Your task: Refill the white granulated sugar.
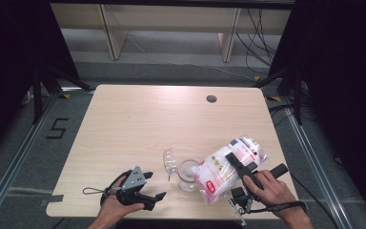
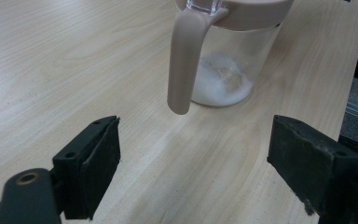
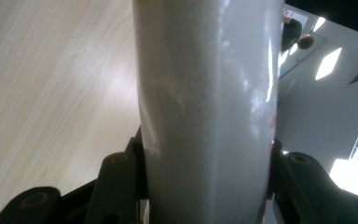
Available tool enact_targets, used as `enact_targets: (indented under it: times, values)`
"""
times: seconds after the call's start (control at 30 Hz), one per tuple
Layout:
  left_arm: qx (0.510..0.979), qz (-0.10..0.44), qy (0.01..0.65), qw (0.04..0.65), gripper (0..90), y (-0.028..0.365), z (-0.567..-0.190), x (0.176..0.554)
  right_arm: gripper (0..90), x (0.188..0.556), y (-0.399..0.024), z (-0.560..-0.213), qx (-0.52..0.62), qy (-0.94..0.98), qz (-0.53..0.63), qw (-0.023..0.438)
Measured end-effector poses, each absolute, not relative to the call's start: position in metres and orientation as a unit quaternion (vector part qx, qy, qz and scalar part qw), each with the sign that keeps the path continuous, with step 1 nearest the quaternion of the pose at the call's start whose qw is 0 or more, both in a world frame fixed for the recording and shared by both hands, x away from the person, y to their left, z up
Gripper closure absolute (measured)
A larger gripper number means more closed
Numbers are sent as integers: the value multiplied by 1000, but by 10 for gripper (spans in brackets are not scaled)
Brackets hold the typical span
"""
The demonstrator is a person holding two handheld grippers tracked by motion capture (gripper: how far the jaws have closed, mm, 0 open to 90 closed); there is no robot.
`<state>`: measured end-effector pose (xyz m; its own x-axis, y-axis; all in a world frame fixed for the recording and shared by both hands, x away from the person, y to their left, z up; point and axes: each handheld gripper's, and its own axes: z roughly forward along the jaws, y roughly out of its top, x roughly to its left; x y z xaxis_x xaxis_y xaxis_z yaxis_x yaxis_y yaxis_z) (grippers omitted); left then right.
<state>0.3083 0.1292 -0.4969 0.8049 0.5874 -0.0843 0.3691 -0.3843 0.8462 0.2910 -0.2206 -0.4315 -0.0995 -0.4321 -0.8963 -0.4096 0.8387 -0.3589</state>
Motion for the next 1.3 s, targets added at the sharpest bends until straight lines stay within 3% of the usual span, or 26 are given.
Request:
enact_targets:
  times: [1.3]
  values:
    - [824,115,291,473,165,129,-497,308,579,290,-220,-430,-288,738,-6,611]
